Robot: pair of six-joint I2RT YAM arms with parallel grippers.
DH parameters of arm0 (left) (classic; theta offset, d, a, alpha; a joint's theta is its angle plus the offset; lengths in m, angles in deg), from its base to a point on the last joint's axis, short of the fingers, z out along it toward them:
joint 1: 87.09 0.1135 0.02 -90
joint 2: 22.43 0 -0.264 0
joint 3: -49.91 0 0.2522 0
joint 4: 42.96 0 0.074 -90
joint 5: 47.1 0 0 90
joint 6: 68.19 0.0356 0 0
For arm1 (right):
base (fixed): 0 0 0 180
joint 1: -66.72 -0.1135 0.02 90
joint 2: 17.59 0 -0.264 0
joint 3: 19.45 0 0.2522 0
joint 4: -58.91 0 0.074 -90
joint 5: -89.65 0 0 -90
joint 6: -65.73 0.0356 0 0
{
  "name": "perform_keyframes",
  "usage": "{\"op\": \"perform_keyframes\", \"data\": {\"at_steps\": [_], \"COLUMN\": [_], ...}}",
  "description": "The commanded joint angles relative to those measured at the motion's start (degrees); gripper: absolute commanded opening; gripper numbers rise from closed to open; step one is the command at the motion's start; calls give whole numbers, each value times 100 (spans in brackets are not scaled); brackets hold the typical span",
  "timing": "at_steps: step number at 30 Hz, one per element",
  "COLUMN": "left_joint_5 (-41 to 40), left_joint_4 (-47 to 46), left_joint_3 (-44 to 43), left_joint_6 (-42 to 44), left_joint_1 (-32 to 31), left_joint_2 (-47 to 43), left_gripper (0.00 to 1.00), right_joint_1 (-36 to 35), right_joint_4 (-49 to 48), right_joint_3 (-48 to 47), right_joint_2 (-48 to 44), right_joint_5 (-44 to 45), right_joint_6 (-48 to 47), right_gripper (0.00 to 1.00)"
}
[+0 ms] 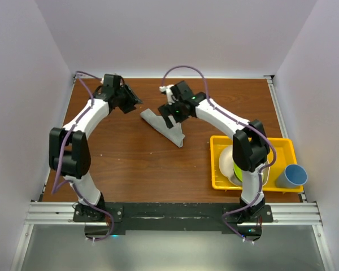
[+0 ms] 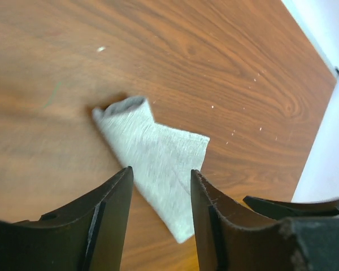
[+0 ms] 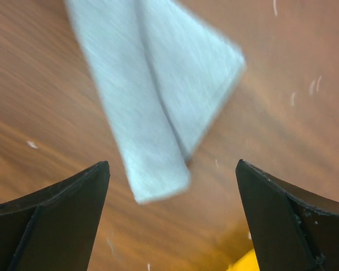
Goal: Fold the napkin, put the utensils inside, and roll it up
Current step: Roll the napkin with the utensil
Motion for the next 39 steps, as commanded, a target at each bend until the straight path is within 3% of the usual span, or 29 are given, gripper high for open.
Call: {"op": "perform_keyframes", "data": {"at_steps": [1,6,14,27,39], "left_joint_5": [-1122,-1279,-1587,-1351,-1026], "left_joint_4": [1336,1521,1750,1522,1303], "left_joint_3": [123,905,1424,1811,1969], "left_joint_6": [-470,-953,-814,-621,-709], "left_joint_1": [-11,-11,42,270,402], "left_joint_2": [-576,-1288,-1991,-2071,-1878], "left_gripper": [50,50,50,56,57], "right_joint_1": [-811,-1287,-1586,-1586,-1481], "right_joint_4": [-604,-368,-771,-939,-1071], "right_joint_3": [-443,-1181,-1112,-821,-584], "right_joint_2": [80,696,1118,1399,1716], "right_joint_5": [1249,2005,2674,2051,2182], "right_joint_6": [-800,-1162,-1619,-1655,-1611], "right_gripper": [96,86,74,69,65]}}
